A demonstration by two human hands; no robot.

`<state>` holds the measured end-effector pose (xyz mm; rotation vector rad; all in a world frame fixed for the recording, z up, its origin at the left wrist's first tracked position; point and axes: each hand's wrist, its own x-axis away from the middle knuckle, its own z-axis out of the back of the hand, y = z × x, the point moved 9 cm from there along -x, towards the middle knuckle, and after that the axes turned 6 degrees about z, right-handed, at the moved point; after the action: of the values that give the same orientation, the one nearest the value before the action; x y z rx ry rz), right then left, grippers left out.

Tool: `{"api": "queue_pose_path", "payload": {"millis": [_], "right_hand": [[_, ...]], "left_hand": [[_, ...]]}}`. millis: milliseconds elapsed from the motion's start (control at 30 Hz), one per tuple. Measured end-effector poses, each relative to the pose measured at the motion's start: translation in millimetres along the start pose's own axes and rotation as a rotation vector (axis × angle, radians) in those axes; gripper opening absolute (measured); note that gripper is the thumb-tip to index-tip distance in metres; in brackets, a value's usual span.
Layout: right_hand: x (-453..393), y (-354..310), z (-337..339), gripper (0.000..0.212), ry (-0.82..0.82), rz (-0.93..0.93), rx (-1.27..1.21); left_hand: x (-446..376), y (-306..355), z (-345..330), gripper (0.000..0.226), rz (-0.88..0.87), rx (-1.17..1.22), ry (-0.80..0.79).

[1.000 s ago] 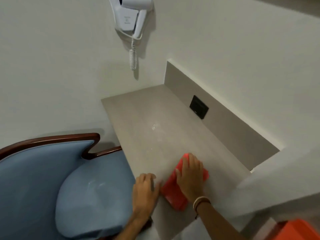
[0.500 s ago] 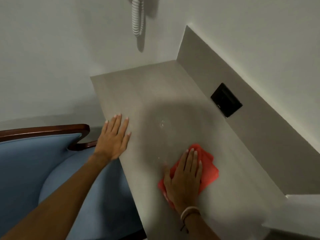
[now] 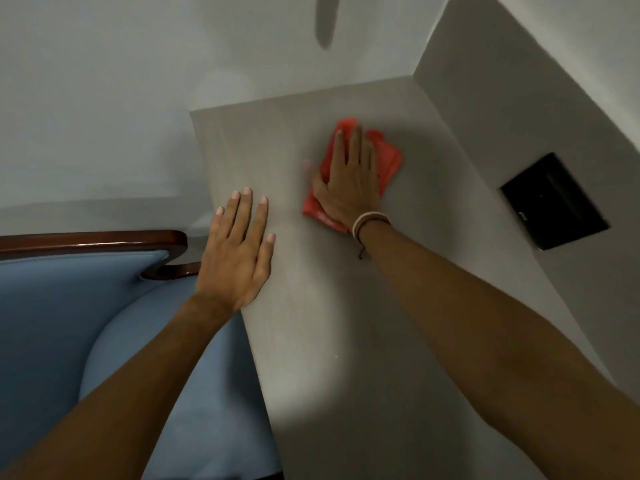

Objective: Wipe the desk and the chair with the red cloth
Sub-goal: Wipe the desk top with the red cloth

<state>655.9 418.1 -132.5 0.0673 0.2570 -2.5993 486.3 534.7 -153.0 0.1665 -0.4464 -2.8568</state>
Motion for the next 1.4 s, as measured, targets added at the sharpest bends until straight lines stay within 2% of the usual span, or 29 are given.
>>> {"api": "queue_pose_path", "payload": {"millis": [67,200,300,433,500,567,700,900,1133,1267,1400], "right_hand": [[-2.1,5.7,-4.0,0.076,-0.022,-0.067,0.049],[33.2,-12.3,-2.3,0.064,-0.076,0.137,0.094],[100.7,-34.6,-1.6,0.067,-0.113,0.254,0.131],[236.2,-69.4,2.0,0.074,-0.067,0.33,-0.007],[309.1,-72.7,3.4,0.078,-0.072,0.253,-0.063],[368.0,-59.4,7.8,0.081,-0.073,0.097,-0.035],[407.0,-13.6,19.4,0.075,-0.067,-0.277,0.056],[350.3,16.3,22.1,0.08,0.034,-0.318,0.018],[131.0,45.2,10.7,0.073,0.03,-0.195,0.047],[18.7,7.3,-8.1,0.071,-0.05,0.009,0.078],[-0.8,-41.3,-19.6,0.065,-0.129,0.226,0.085]], "left_hand": [[-0.7,-1.2,0.3,0.062,0.023,0.034,0.012],[1.2,-2.1,3.7,0.062,0.06,0.134,0.018],[3.4,-6.7,5.6,0.06,0.096,0.221,0.035],[3.9,-6.3,4.6,0.058,0.095,0.204,0.03],[4.6,-6.4,2.8,0.056,0.097,0.181,0.021],[6.3,-7.2,0.9,0.057,0.094,0.174,0.003],[9.2,-9.5,1.7,0.06,0.086,0.203,-0.023],[10.6,-12.4,4.2,0.054,0.104,0.352,0.036],[10.3,-13.5,6.8,0.056,0.067,0.455,0.099],[7.7,-15.6,3.9,0.054,0.066,0.429,0.107],[2.6,-21.6,-2.1,0.052,0.141,0.36,0.1]]}}
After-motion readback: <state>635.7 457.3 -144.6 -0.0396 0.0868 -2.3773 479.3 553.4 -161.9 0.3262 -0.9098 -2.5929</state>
